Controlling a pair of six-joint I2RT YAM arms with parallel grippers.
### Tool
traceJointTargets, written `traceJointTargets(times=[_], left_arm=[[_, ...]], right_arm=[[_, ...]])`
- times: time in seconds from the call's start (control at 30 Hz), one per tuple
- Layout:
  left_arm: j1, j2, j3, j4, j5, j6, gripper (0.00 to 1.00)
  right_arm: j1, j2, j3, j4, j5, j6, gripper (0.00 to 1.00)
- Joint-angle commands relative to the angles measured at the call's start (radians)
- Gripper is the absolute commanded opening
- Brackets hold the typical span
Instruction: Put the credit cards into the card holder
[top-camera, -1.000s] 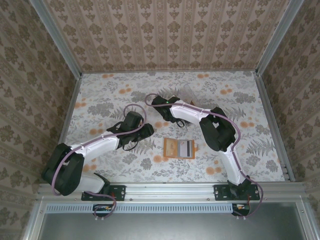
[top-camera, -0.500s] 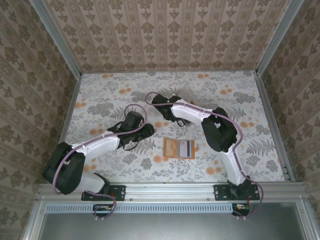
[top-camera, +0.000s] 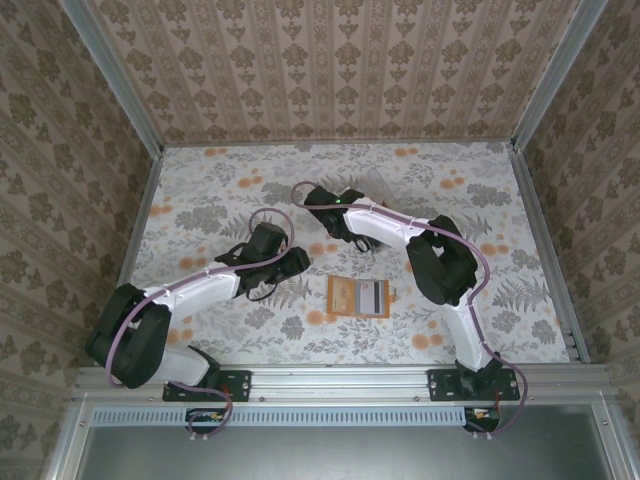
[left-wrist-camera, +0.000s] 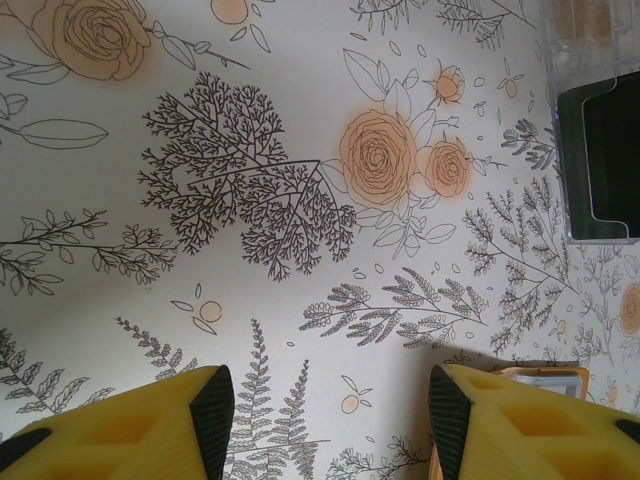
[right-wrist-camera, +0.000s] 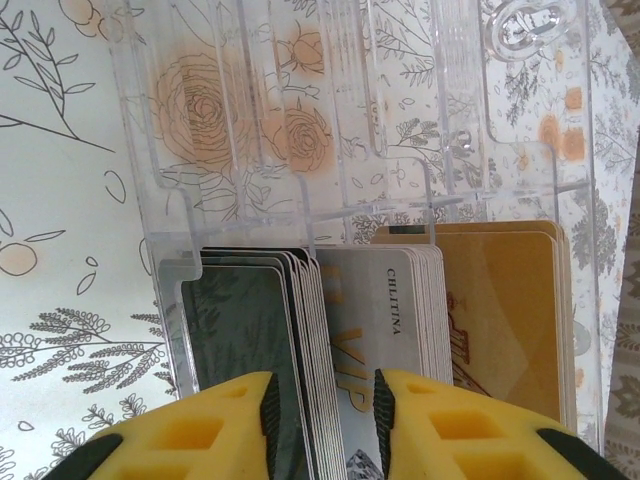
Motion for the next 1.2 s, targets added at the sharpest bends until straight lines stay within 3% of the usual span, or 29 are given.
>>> traceJointTargets(times=[0.0, 0.6, 1.17], left_arm=[[0.007, 0.005, 0.018, 0.007, 0.005, -0.015, 0.57], [0.008, 0.004, 0.013, 0.007, 0.002, -0.016, 0.57], [0.008, 0.011, 0.018, 0.009, 0.007, -0.018, 0.56]], right_arm=[[-0.006, 0.022, 0.008, -0.037, 0.005, -0.003, 0.37], [-0.007, 0.094, -0.008, -0.013, 0.084, -0.026, 0.39], [-0.004, 0.018, -0.055, 0.035, 0.173, -0.045, 0.36]])
